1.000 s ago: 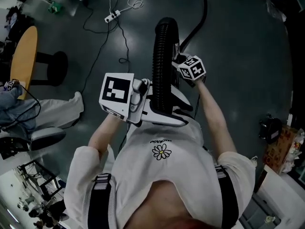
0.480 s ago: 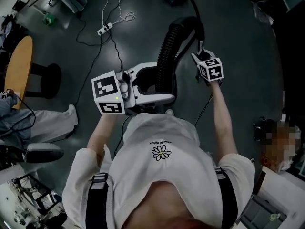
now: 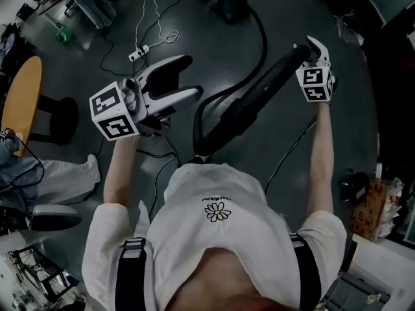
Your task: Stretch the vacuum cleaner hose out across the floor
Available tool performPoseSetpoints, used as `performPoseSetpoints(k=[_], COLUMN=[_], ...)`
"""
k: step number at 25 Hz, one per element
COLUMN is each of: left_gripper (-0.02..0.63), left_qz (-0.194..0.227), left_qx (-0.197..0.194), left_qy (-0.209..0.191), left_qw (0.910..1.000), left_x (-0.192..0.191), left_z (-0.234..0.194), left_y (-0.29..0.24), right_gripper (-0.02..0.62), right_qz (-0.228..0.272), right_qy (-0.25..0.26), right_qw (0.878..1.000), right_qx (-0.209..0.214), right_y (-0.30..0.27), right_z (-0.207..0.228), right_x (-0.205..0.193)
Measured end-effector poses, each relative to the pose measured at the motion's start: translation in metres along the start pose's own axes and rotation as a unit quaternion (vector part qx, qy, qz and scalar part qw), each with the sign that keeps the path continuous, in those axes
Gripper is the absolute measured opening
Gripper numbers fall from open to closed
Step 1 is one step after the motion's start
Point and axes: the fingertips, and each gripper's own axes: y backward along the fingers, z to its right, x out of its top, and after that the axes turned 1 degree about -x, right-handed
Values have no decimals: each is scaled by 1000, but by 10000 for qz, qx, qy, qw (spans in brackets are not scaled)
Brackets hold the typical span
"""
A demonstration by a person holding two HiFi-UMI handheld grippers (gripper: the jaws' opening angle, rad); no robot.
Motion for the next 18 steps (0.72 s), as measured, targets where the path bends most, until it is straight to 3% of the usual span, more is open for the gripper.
performPoseSetpoints(k=[2,5,10,14,18], left_gripper=[331,331,333,333,333], left_qz=[-36,-336,-286,-85,-307], left_qx=[-329,-943,-1688,-1791,-1120], left_qy=[107,226,906,889,487], left_qw=[9994,9947,9811,9798,9920], left_x=[4,-6,-1,9,5], left_z=[-1,8,22,35,17], left_y=[-19,-56,-90,-101,-109], right_gripper=[160,160,160,160,160], right_qz=[360,683,883,879,843], right_qy=[809,1861,2631,2868,3008], right_qw=[9957,9787,9586,9496,9365], right_qx=[-286,-527,-635,-910,-1591], right_y=[9,13,19,23,29], right_z=[13,19,29,38,42], right_x=[44,101,152,156,172])
